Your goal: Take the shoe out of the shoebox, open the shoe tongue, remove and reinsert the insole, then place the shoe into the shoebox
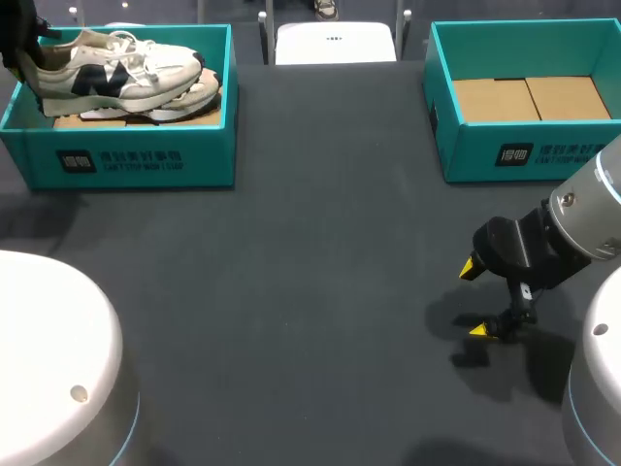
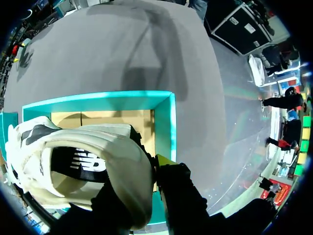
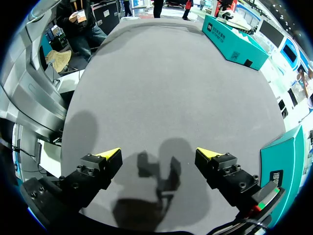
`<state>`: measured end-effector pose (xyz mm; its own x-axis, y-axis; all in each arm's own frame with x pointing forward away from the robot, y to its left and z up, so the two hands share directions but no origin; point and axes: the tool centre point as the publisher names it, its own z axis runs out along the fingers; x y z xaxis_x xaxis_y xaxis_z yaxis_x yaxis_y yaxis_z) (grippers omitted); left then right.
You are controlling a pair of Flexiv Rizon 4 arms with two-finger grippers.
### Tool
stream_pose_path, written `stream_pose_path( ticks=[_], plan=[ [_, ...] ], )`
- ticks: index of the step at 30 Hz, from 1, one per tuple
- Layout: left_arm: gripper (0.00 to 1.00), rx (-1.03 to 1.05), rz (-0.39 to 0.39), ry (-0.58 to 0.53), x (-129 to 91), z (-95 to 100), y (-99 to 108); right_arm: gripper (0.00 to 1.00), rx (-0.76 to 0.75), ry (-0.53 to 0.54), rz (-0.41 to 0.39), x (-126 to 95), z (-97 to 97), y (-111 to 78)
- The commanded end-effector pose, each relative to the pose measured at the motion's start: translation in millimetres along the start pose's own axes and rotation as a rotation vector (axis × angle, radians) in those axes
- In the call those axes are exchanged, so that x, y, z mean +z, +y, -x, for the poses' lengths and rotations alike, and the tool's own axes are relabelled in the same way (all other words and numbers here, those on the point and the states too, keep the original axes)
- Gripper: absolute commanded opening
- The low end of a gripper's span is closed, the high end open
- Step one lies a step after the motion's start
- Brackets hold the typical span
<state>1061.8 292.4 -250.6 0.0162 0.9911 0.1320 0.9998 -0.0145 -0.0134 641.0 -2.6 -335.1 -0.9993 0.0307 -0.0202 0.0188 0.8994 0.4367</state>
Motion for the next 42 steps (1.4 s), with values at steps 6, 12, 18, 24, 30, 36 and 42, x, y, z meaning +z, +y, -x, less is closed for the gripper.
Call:
stream_pose_path(
  ticks=[6,12,18,24,30,36,42],
  plan=[
    [0.0,0.0,-0.019,0.034,-32.1,3.6,6.5,1.0,0.0,-0.003,-0.001,-1.4,-2.5,-0.5],
    [0.0,-0.003,0.016,0.051,-53.8,8.2,-5.0,1.0,0.0,-0.003,-0.001,-1.4,-2.5,-0.5],
    [0.0,-0.022,0.021,0.063,-80.5,12.8,-11.3,1.0,0.0,-0.003,-0.001,-1.4,-2.5,-0.5],
    [0.0,-0.034,0.048,0.093,-109.6,15.0,-17.4,1.0,0.0,-0.003,-0.001,-1.4,-2.5,-0.5],
    [0.0,-0.023,0.081,0.103,-124.9,23.2,-33.2,1.0,0.0,-0.003,-0.001,-1.4,-2.5,-0.5],
    [0.0,-0.008,0.037,0.074,-138.0,29.1,-46.3,1.0,0.0,-0.003,-0.001,-1.4,-2.5,-0.5],
    [0.0,-0.005,0.054,0.076,-151.7,37.4,-70.8,1.0,0.0,-0.003,-0.001,-1.4,-2.5,-0.5]
  ],
)
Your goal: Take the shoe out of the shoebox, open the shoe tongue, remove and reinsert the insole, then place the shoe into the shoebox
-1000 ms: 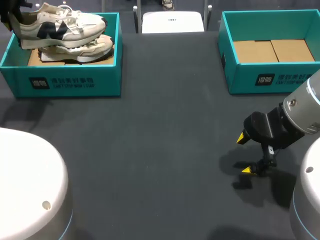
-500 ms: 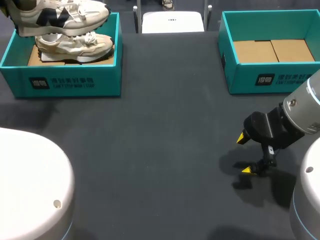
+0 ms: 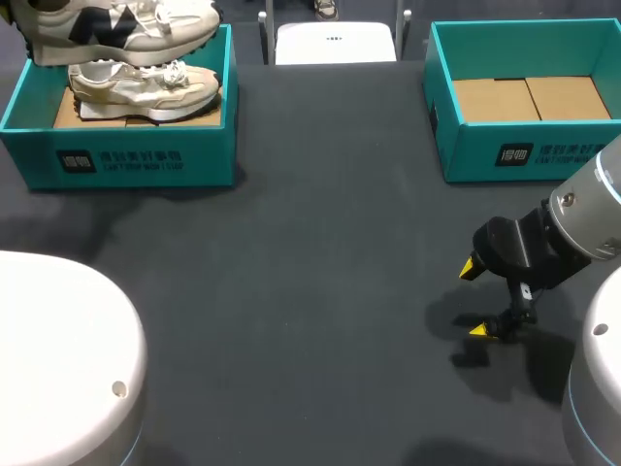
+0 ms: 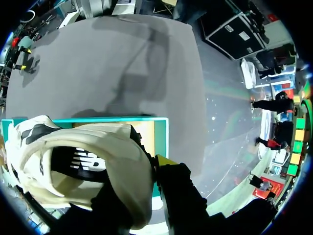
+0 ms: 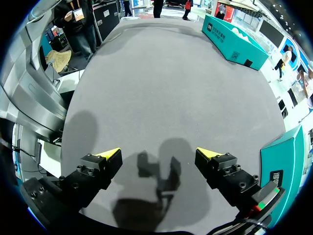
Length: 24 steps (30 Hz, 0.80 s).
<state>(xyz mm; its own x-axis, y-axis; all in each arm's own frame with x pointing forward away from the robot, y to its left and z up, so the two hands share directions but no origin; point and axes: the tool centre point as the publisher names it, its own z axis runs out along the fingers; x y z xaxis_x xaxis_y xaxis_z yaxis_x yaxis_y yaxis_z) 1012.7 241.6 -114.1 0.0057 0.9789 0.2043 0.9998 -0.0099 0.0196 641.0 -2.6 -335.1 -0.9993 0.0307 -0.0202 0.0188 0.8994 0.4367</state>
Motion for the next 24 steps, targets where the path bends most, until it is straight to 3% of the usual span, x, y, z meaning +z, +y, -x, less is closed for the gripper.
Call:
stream_pose_path(
  ticks=[1,14,24],
  plan=[
    [0.0,0.017,0.021,0.001,-11.7,6.0,-25.7,1.0,0.0,-0.003,-0.001,-1.4,-2.5,-0.5],
    [0.0,0.085,0.04,0.001,-14.1,58.7,-104.9,1.0,0.0,-0.003,-0.001,-1.4,-2.5,-0.5],
    [0.0,0.11,0.007,-0.003,10.4,116.0,-176.6,1.0,0.0,-0.003,-0.001,-1.4,-2.5,-0.5]
  ],
)
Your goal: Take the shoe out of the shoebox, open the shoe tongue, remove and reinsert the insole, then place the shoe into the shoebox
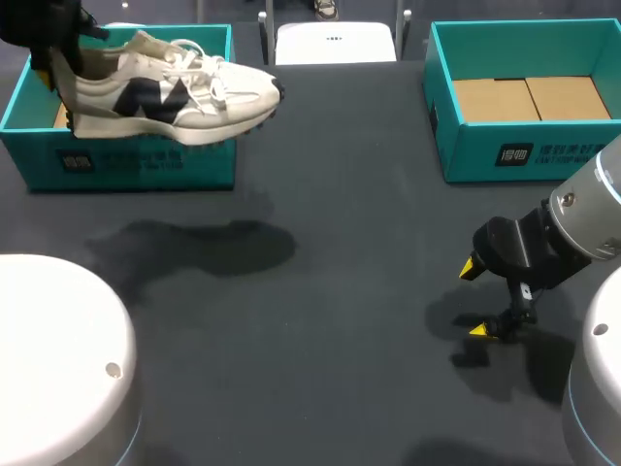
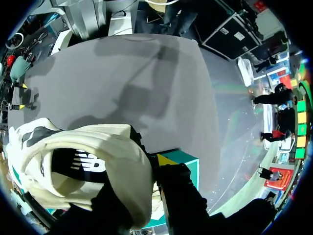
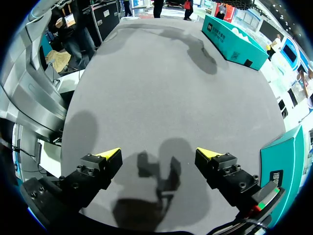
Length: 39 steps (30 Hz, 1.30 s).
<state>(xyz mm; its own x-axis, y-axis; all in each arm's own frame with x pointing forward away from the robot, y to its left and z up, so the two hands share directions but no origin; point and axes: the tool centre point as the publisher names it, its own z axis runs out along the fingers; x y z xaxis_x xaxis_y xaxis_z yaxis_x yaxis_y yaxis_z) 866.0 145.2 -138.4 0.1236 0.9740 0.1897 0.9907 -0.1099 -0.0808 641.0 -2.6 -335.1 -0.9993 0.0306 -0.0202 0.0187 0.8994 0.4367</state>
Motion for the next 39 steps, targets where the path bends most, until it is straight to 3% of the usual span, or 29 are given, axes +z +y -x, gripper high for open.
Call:
stream_pose_path(
  ticks=[1,20,29,39],
  plan=[
    [0.0,-0.005,0.073,0.012,15.3,24.4,-33.5,1.0,0.0,-0.003,-0.001,-1.4,-2.5,-0.5],
    [0.0,-0.007,0.064,0.016,18.5,28.1,-38.8,1.0,0.0,-0.003,-0.001,-1.4,-2.5,-0.5],
    [0.0,-0.075,0.12,0.049,50.7,67.6,-86.8,1.0,0.0,-0.003,-0.001,-1.4,-2.5,-0.5],
    [0.0,-0.066,0.083,0.019,87.2,115.7,-115.0,1.0,0.0,-0.003,-0.001,-1.4,-2.5,-0.5]
  ],
)
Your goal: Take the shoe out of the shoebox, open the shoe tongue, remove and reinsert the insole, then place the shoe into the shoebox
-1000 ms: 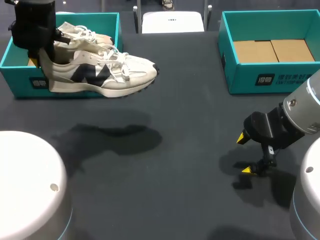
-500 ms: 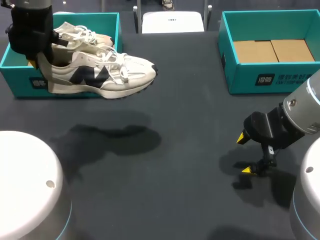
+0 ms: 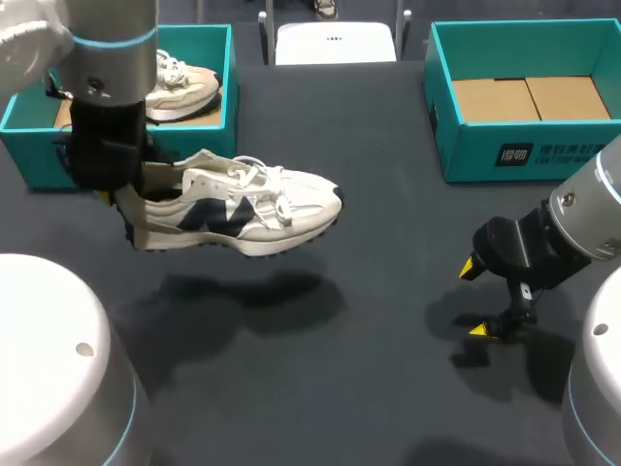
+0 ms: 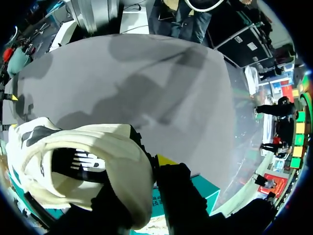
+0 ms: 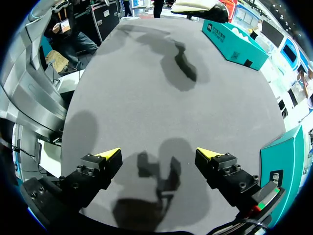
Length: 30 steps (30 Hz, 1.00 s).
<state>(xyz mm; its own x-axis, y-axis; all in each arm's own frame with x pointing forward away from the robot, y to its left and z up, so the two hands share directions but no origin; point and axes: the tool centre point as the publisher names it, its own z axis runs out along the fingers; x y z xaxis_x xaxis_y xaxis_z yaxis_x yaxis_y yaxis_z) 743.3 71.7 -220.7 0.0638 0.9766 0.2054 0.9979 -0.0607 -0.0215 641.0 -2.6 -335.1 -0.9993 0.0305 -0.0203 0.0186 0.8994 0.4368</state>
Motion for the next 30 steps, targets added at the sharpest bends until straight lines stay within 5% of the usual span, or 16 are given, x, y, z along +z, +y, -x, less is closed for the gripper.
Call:
stream_pose_path(
  ticks=[1,17,30],
  plan=[
    [0.0,0.006,0.026,0.006,15.8,17.7,-12.5,1.0,0.0,-0.003,-0.001,-1.4,-2.4,-0.6],
    [0.0,0.021,0.033,0.025,18.4,23.4,-15.9,1.0,0.0,-0.003,-0.001,-1.4,-2.4,-0.6],
    [0.0,0.067,0.077,0.037,42.2,97.1,-47.8,1.0,0.0,-0.003,-0.001,-1.4,-2.4,-0.6]
  ],
)
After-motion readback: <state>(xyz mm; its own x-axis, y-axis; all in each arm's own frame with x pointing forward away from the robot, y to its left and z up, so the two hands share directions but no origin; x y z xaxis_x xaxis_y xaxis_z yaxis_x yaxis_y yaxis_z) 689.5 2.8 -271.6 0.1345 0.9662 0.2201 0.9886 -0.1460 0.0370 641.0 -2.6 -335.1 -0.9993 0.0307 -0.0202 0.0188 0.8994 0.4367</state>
